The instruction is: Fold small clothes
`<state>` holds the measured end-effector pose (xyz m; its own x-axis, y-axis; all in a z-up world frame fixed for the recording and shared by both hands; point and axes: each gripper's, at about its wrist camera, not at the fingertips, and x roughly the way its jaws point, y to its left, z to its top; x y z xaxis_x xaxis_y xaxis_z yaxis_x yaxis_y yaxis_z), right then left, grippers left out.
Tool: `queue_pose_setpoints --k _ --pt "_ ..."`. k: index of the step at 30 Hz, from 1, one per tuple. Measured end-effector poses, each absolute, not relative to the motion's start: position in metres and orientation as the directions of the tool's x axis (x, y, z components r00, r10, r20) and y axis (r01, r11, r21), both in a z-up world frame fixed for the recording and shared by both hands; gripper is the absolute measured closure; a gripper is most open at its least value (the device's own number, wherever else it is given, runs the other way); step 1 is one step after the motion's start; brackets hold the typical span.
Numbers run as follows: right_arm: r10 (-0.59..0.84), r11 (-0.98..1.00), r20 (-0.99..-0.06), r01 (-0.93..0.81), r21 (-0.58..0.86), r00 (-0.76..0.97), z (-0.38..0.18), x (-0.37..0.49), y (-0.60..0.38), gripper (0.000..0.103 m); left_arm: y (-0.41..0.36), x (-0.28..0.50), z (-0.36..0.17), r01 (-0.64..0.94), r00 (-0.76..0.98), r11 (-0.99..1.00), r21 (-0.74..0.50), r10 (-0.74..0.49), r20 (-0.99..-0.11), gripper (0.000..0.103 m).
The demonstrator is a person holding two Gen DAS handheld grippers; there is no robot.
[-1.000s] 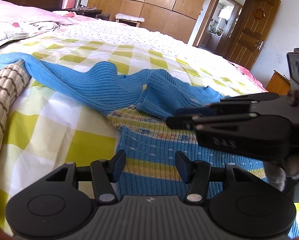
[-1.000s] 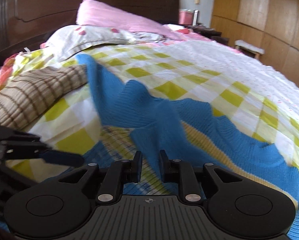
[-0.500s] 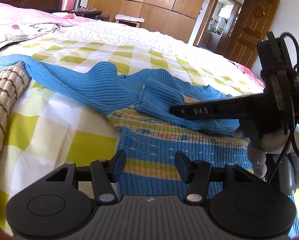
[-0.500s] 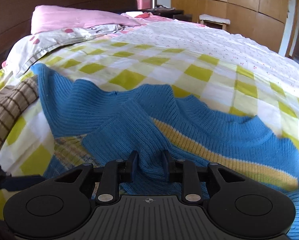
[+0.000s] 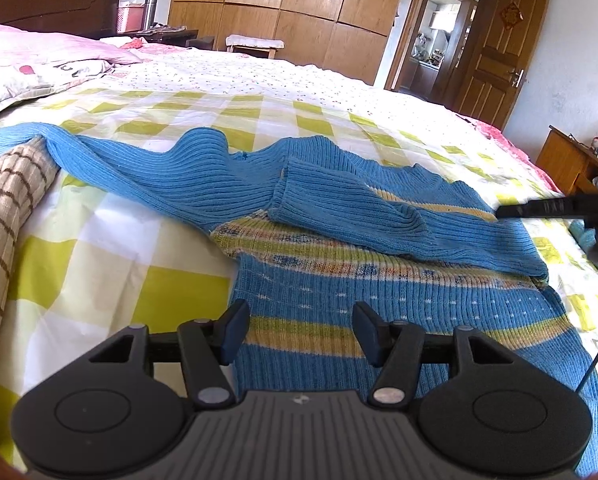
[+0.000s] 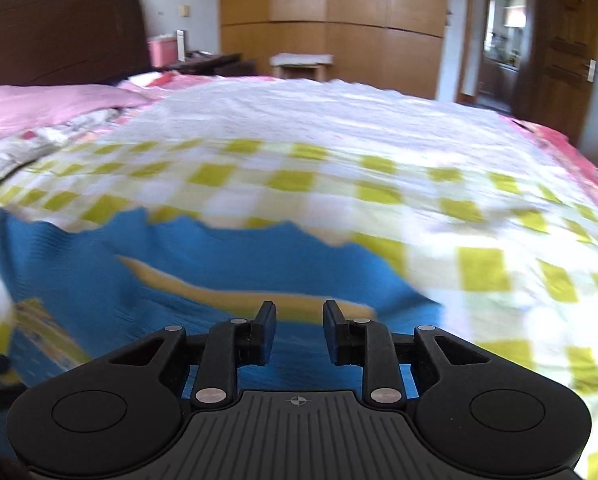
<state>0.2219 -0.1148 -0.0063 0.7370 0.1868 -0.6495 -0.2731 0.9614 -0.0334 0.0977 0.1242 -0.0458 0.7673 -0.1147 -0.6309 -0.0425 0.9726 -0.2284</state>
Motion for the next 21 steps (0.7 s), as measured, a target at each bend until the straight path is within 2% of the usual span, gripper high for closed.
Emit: queue_pose_setpoints --k 4,8,12,17,21 --pt "0.054 0.978 -0.734 -0.183 -0.096 0.677 -0.037 0.234 -0.135 0.077 0.120 0.097 -0.045 -0.042 0.768 0.976 -0.213 -0.105 -0.632 0.039" --pt "0.082 0.982 -0.707 -0.179 -0.063 0.702 -0.027 0.227 -0.132 0.076 0.122 0.097 -0.046 -0.045 0.768 0.974 -0.221 -0.107 -0.631 0.039" --pt "0.221 0.951 -0.658 -0.310 -0.020 0.720 -0.007 0.212 -0.098 0.077 0.125 0.098 -0.046 -0.047 0.770 0.972 -0.230 -0.111 -0.629 0.039" --pt "0.431 0.843 -0.644 -0.537 0.037 0.632 -0.002 0.197 -0.028 0.076 0.133 0.097 -0.044 -0.071 0.775 0.971 -0.227 -0.089 -0.626 0.039" --pt "0.491 0.766 -0.659 -0.643 0.015 0.570 -0.014 0.193 0.018 0.073 0.142 0.098 -0.044 -0.097 0.774 0.963 -0.250 -0.085 -0.627 0.039"
